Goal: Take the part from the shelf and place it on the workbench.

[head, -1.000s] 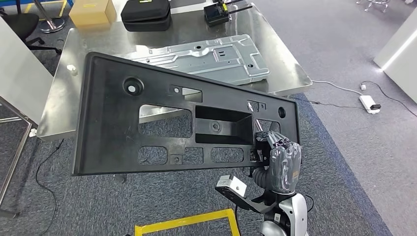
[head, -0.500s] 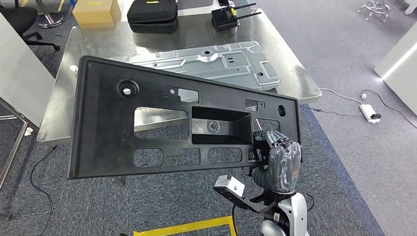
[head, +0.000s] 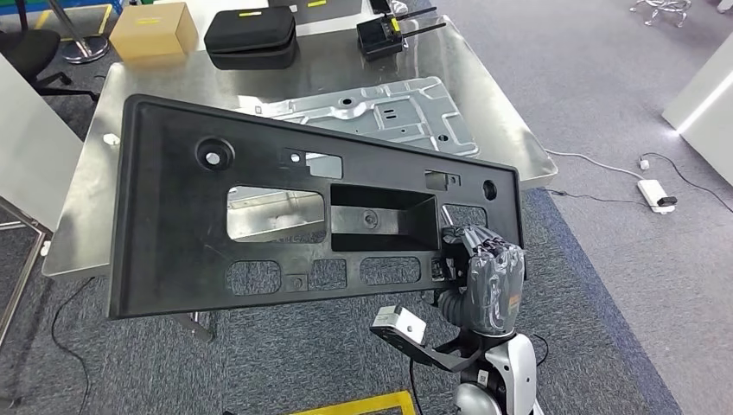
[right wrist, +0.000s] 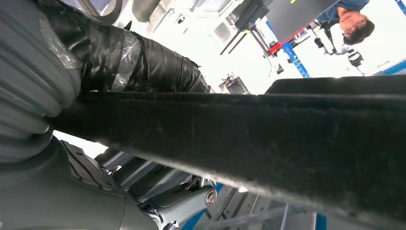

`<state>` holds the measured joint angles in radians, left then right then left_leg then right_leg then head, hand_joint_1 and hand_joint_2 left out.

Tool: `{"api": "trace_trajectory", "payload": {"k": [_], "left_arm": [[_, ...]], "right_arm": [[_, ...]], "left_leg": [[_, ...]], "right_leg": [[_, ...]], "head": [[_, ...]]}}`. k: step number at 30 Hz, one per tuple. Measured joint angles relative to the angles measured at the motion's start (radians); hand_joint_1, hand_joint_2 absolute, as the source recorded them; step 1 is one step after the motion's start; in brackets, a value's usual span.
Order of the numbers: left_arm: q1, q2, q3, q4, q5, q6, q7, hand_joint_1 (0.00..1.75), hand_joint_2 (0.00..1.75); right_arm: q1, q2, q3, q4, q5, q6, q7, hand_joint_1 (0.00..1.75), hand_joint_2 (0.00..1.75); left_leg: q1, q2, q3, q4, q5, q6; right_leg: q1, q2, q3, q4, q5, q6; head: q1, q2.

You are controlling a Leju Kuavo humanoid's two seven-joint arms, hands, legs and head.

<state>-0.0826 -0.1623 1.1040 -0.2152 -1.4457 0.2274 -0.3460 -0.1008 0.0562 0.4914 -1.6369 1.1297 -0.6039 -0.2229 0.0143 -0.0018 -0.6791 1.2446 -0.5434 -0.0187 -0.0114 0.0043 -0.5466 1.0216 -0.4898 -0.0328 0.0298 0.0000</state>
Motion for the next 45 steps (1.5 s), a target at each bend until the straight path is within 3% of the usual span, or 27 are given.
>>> {"api": "trace_trajectory", "payload": {"k": [1, 3, 4, 8, 10, 12, 13, 14, 16, 18, 21, 24, 25, 27, 28, 29, 30, 32, 33, 34, 38, 40, 42, 43, 44, 45], "left_arm": [[0.001, 0.001, 0.000, 0.000, 0.000, 0.000, 0.000, 0.00, 1.75], [0.001, 0.001, 0.000, 0.000, 0.000, 0.000, 0.000, 0.00, 1.75], [0.000, 0.001, 0.000, 0.000, 0.000, 0.000, 0.000, 0.00, 1.75], [0.000, 0.000, 0.000, 0.000, 0.000, 0.000, -0.002, 0.00, 1.75], [0.000, 0.000, 0.000, 0.000, 0.000, 0.001, -0.002, 0.00, 1.75], [0.000, 0.000, 0.000, 0.000, 0.000, 0.001, -0.002, 0.00, 1.75], [0.000, 0.000, 0.000, 0.000, 0.000, 0.001, -0.002, 0.00, 1.75], [0.000, 0.000, 0.000, 0.000, 0.000, 0.001, -0.002, 0.00, 1.75], [0.002, -0.001, 0.000, 0.000, 0.000, 0.000, -0.002, 0.00, 1.75], [0.001, -0.004, 0.000, 0.000, 0.000, 0.000, -0.004, 0.00, 1.75], [-0.003, -0.005, 0.000, 0.001, 0.000, 0.000, -0.008, 0.00, 1.75], [-0.008, -0.004, 0.000, 0.001, 0.000, 0.000, -0.012, 0.00, 1.75], [-0.009, -0.004, 0.000, 0.001, 0.000, 0.000, -0.014, 0.00, 1.75], [-0.009, -0.005, 0.000, 0.001, 0.000, 0.000, -0.016, 0.00, 1.75], [-0.009, -0.005, 0.000, 0.001, 0.000, -0.001, -0.017, 0.00, 1.75], [-0.008, -0.005, 0.000, 0.001, 0.000, -0.001, -0.017, 0.00, 1.75], [-0.007, -0.005, 0.000, 0.001, 0.000, -0.001, -0.017, 0.00, 1.75], [-0.006, -0.005, 0.000, 0.001, 0.001, -0.002, -0.018, 0.00, 1.75], [-0.006, -0.005, 0.000, 0.001, 0.001, -0.002, -0.019, 0.00, 1.75], [-0.008, -0.005, 0.000, 0.001, 0.001, -0.002, -0.019, 0.00, 1.75], [-0.012, -0.006, 0.000, 0.001, 0.001, -0.004, -0.022, 0.00, 1.75], [-0.012, -0.006, 0.000, 0.001, 0.001, -0.005, -0.022, 0.00, 1.75], [-0.014, -0.006, 0.000, 0.001, 0.001, -0.005, -0.022, 0.00, 1.75], [-0.014, -0.006, 0.000, 0.001, 0.001, -0.005, -0.022, 0.00, 1.75], [-0.013, -0.006, 0.000, 0.001, 0.001, -0.005, -0.022, 0.00, 1.75], [-0.012, -0.006, 0.000, 0.001, 0.001, -0.005, -0.022, 0.00, 1.75]], "right_arm": [[0.000, 0.000, 0.000, 0.000, 0.000, 0.000, 0.000, 1.75, 1.75], [-0.003, 0.000, 0.000, 0.001, 0.001, 0.000, 0.002, 1.75, 1.75], [-0.004, 0.000, 0.001, 0.002, 0.001, 0.000, 0.002, 1.75, 1.75], [-0.008, 0.000, 0.003, 0.003, 0.001, 0.001, 0.005, 1.75, 1.75], [-0.009, 0.000, 0.004, 0.003, 0.002, 0.001, 0.005, 1.75, 1.75], [-0.010, 0.000, 0.006, 0.005, 0.002, 0.001, 0.006, 1.75, 1.75], [-0.010, 0.000, 0.007, 0.008, 0.002, 0.001, 0.007, 1.75, 1.75], [-0.010, 0.000, 0.008, 0.010, 0.002, 0.001, 0.008, 1.75, 1.75], [-0.010, 0.000, 0.009, 0.012, 0.002, 0.002, 0.009, 1.75, 1.75], [-0.012, 0.000, 0.010, 0.013, 0.002, 0.002, 0.009, 1.75, 1.75], [-0.018, 0.000, 0.015, 0.014, 0.005, 0.006, 0.012, 1.75, 1.75], [-0.024, 0.000, 0.017, 0.012, 0.010, 0.013, 0.017, 1.75, 1.75], [-0.028, 0.000, 0.018, 0.012, 0.012, 0.014, 0.017, 1.75, 1.75], [-0.034, 0.000, 0.018, 0.012, 0.014, 0.016, 0.018, 1.75, 1.75], [-0.035, 0.000, 0.018, 0.012, 0.016, 0.017, 0.018, 1.75, 1.75], [-0.035, 0.000, 0.018, 0.012, 0.017, 0.018, 0.019, 1.75, 1.75], [-0.036, 0.000, 0.018, 0.013, 0.018, 0.019, 0.019, 1.75, 1.75], [-0.040, 0.000, 0.018, 0.013, 0.019, 0.020, 0.019, 1.75, 1.75], [-0.044, 0.000, 0.018, 0.013, 0.019, 0.022, 0.020, 1.75, 1.75], [-0.047, 0.000, 0.019, 0.013, 0.019, 0.025, 0.021, 1.75, 1.75], [-0.058, 0.000, 0.022, 0.012, 0.021, 0.031, 0.025, 1.75, 1.75], [-0.062, 0.000, 0.024, 0.012, 0.022, 0.031, 0.025, 1.75, 1.75], [-0.065, 0.000, 0.025, 0.012, 0.022, 0.032, 0.026, 1.75, 1.75], [-0.065, 0.000, 0.025, 0.013, 0.022, 0.032, 0.026, 1.75, 1.75], [-0.065, 0.000, 0.025, 0.013, 0.022, 0.032, 0.026, 1.75, 1.75], [-0.065, -0.001, 0.025, 0.013, 0.022, 0.032, 0.026, 1.75, 1.75]], "left_leg": [[0.000, 0.000, 0.021, -0.071, 0.052, 0.003], [-0.004, 0.000, 0.062, -0.183, 0.106, 0.012], [-0.006, -0.001, 0.071, -0.210, 0.109, 0.018], [-0.003, -0.002, 0.085, -0.229, 0.097, 0.041], [0.000, -0.002, 0.097, -0.235, 0.092, 0.054], [-0.001, -0.002, 0.108, -0.235, 0.081, 0.061], [-0.002, -0.003, 0.115, -0.234, 0.075, 0.062], [-0.002, -0.003, 0.125, -0.234, 0.068, 0.062], [-0.003, -0.006, 0.149, -0.233, 0.050, 0.058], [-0.005, -0.007, 0.166, -0.234, 0.034, 0.049], [-0.007, -0.006, 0.173, -0.240, 0.022, 0.033], [-0.007, -0.003, 0.168, -0.204, -0.005, 0.019], [-0.005, -0.003, 0.142, -0.152, -0.027, 0.015], [-0.001, -0.002, 0.058, -0.014, -0.072, 0.007], [0.001, -0.002, 0.020, 0.035, -0.077, 0.003], [0.003, -0.002, -0.003, 0.050, -0.059, 0.001], [0.006, -0.002, -0.007, 0.025, -0.020, -0.001], [0.009, -0.001, 0.024, -0.097, 0.079, -0.003], [0.008, -0.002, 0.044, -0.154, 0.106, -0.001], [0.007, -0.002, 0.056, -0.188, 0.115, 0.003], [0.004, -0.003, 0.069, -0.212, 0.096, 0.033], [0.006, -0.003, 0.083, -0.218, 0.089, 0.048], [0.004, -0.003, 0.094, -0.219, 0.078, 0.058], [0.002, -0.004, 0.102, -0.219, 0.071, 0.059], [0.000, -0.004, 0.111, -0.219, 0.064, 0.060], [-0.001, -0.006, 0.123, -0.219, 0.055, 0.060]], "right_leg": [[0.000, 0.001, 0.008, 0.000, -0.008, 0.003], [0.003, 0.002, 0.017, 0.003, -0.023, 0.013], [0.005, 0.002, 0.017, 0.003, -0.027, 0.018], [0.005, 0.000, 0.017, 0.015, -0.043, 0.038], [0.003, -0.001, -0.029, 0.108, -0.084, 0.048], [0.001, -0.001, -0.114, 0.245, -0.125, 0.054], [0.000, -0.001, -0.147, 0.285, -0.124, 0.055], [-0.001, -0.001, -0.162, 0.288, -0.100, 0.055], [0.000, -0.001, -0.139, 0.184, -0.004, 0.047], [0.006, -0.002, -0.094, 0.068, 0.054, 0.035], [0.013, -0.002, -0.069, 0.020, 0.045, 0.023], [0.001, -0.002, -0.045, 0.000, 0.038, 0.010], [-0.002, -0.004, -0.035, -0.005, 0.035, 0.005], [-0.002, -0.005, -0.023, -0.007, 0.025, 0.000], [-0.002, -0.005, -0.016, -0.007, 0.018, -0.001], [-0.002, -0.003, -0.008, -0.006, 0.011, 0.000], [-0.003, -0.001, 0.002, -0.006, 0.003, 0.002], [-0.004, 0.001, 0.022, -0.002, -0.017, 0.011], [-0.003, 0.002, 0.026, 0.001, -0.026, 0.017], [-0.001, 0.003, 0.027, 0.003, -0.033, 0.023], [0.000, 0.001, 0.027, 0.007, -0.048, 0.044], [-0.003, -0.001, -0.006, 0.079, -0.081, 0.052], [-0.003, -0.002, -0.089, 0.217, -0.126, 0.056], [-0.003, -0.002, -0.131, 0.273, -0.132, 0.056], [-0.002, -0.001, -0.160, 0.298, -0.120, 0.054], [-0.001, -0.001, -0.169, 0.283, -0.084, 0.049]], "head": [[0.000, 0.000], [0.000, 0.000], [0.000, 0.000], [0.000, 0.000], [0.000, 0.000], [0.000, 0.000], [0.000, 0.000], [0.000, 0.000], [0.000, 0.000], [0.000, 0.000], [-0.002, 0.000], [-0.006, 0.000], [-0.008, 0.000], [-0.010, 0.000], [-0.010, 0.000], [-0.010, 0.000], [-0.010, 0.000], [-0.010, 0.000], [-0.011, 0.000], [-0.010, 0.000], [-0.010, 0.000], [-0.010, 0.000], [-0.009, 0.000], [-0.009, 0.000], [-0.009, 0.000], [-0.009, 0.000]]}}
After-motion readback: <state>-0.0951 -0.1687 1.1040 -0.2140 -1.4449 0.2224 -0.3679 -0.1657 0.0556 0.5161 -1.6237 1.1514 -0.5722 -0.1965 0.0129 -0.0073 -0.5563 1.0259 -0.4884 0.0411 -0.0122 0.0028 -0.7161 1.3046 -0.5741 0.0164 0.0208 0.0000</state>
